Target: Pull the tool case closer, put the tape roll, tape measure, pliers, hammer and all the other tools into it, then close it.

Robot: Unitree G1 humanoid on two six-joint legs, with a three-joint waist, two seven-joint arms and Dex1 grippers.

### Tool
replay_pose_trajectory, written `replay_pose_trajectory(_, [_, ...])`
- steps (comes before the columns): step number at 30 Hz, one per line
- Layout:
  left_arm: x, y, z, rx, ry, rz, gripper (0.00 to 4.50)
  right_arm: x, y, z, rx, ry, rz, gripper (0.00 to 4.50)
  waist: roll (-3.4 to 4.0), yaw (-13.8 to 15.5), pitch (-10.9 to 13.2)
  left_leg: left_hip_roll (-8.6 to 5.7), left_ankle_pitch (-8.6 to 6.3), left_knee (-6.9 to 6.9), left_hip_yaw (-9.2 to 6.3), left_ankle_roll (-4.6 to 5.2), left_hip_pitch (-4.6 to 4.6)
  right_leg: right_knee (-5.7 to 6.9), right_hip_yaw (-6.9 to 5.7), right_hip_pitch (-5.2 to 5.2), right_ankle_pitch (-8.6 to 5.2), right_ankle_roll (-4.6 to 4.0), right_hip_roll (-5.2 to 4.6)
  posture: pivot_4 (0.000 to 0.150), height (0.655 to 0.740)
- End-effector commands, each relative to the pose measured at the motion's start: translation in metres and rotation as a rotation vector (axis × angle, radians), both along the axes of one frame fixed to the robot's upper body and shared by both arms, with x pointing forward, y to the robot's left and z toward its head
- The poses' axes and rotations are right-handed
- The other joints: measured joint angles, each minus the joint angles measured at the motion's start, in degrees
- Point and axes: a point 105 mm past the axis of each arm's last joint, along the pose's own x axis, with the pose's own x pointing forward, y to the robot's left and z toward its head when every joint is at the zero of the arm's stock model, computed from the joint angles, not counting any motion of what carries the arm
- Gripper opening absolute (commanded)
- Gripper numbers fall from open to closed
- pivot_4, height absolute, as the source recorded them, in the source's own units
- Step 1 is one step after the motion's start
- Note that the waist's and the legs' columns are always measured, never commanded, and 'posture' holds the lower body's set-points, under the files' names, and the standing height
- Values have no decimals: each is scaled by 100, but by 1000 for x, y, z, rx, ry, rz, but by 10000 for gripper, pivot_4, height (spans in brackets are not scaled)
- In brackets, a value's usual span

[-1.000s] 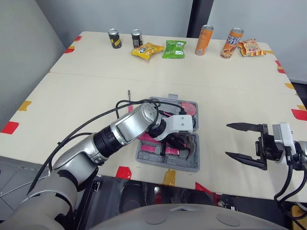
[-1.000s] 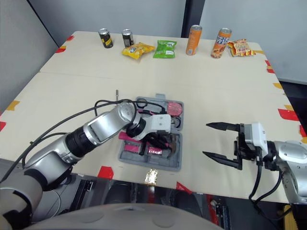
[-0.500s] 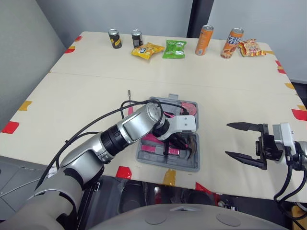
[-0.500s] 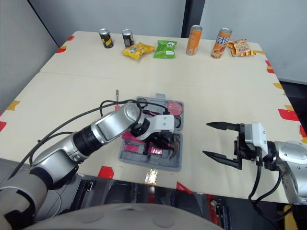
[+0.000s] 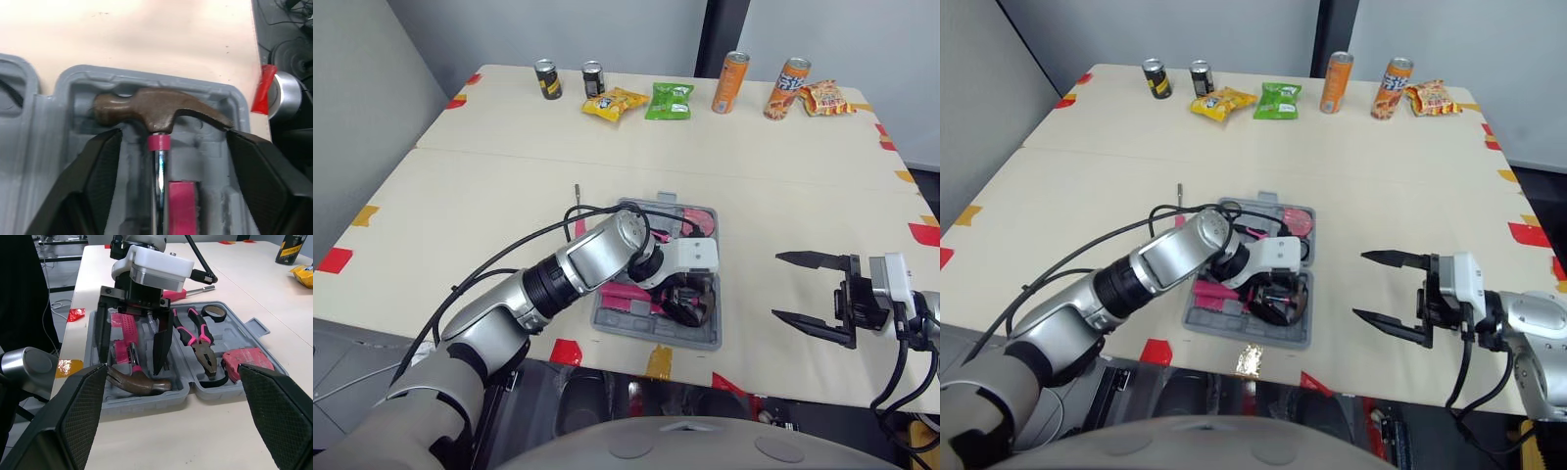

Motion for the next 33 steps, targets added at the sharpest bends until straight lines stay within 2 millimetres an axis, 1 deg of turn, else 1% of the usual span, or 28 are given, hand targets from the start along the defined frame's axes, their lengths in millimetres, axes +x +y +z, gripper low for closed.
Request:
replay_pose_trajectory(1, [3, -2, 22, -45, -54, -19, 34207, -1, 3, 6, -5, -39, 15, 45000, 0, 1, 0, 0, 0, 0, 0, 0, 0, 0, 0, 0, 0, 0, 0, 1500, 7385])
replay_pose_trajectory(6, [9, 5, 32, -83, -71, -16, 34207, -1, 3, 6, -4, -39, 15, 45000, 0, 6, 0, 0, 0, 0, 0, 0, 0, 0, 0, 0, 0, 0, 0, 1500, 7385])
replay_pose_trajectory(9, [17, 8, 43, -231, -90, 11, 34207, -1, 3, 6, -3, -39, 12, 45000, 1, 5, -1, 0, 0, 0, -1, 0, -1, -1, -1, 0, 0, 0, -2, 1500, 7385])
replay_pose_trajectory(10, [20, 11, 45, -281, -99, 20, 31890, -1, 3, 6, -3, -39, 11, 45000, 2, 5, -1, 0, 0, 0, -1, 0, -1, -2, 0, 0, 0, 0, -1, 1500, 7385])
replay_pose_trajectory(12, [23, 18, 45, -325, -118, 20, 26380, -1, 3, 5, -2, -38, 9, 45000, 2, 5, -1, 0, 0, 0, -1, 0, -2, -2, -1, 0, 0, 0, -1, 1500, 7385])
replay_pose_trajectory(14, [22, 21, 45, -391, -121, 15, 19033, -1, 3, 5, -2, -38, 8, 45000, 4, 5, -2, 0, 0, 0, -3, 0, -1, -2, -3, 0, 0, 0, -1, 1500, 7385])
replay_pose_trajectory(19, [4, 32, 37, -480, -89, -58, 1588, 0, 3, 5, 0, -39, 6, 45000, 6, -2, -4, 0, 0, 1, -7, 0, -2, -1, -7, 0, 0, 0, -12, 1500, 7385])
replay_pose_trajectory(20, [2, 33, 36, -494, -81, -64, 200, 0, 3, 4, 0, -40, 6, 45000, 6, -4, -4, 1, 0, 0, -7, 1, -2, 0, -8, -1, 0, 0, -14, 1500, 7385])
replay_pose_trajectory(24, [-3, 32, 21, -518, -76, -59, 200, 2, 4, 5, 2, -45, 6, 45000, 7, -18, -4, 1, 0, 1, -9, 1, -2, 1, -10, -2, -1, -1, -19, 1500, 7385])
replay_pose_trajectory(26, [-3, 34, 14, -499, -109, -78, 200, 2, 4, 5, 2, -45, 6, 45000, 8, -25, -5, 1, 0, 1, -8, 2, -2, 2, -10, -2, -1, -1, -20, 1500, 7385])
replay_pose_trajectory(28, [0, 38, 4, -463, -134, -75, 200, 2, 4, 5, 1, -46, 6, 45000, 9, -44, -6, 2, 0, 1, -8, 2, -1, 1, -10, -2, -2, -2, -19, 1500, 7385])
replay_pose_trajectory(33, [6, 44, -13, -423, -172, -69, 200, 2, 4, 5, 0, -47, 5, 45000, 11, -50, -7, 3, 0, 1, -9, 3, 0, 6, -11, -2, -2, -3, -19, 1500, 7385])
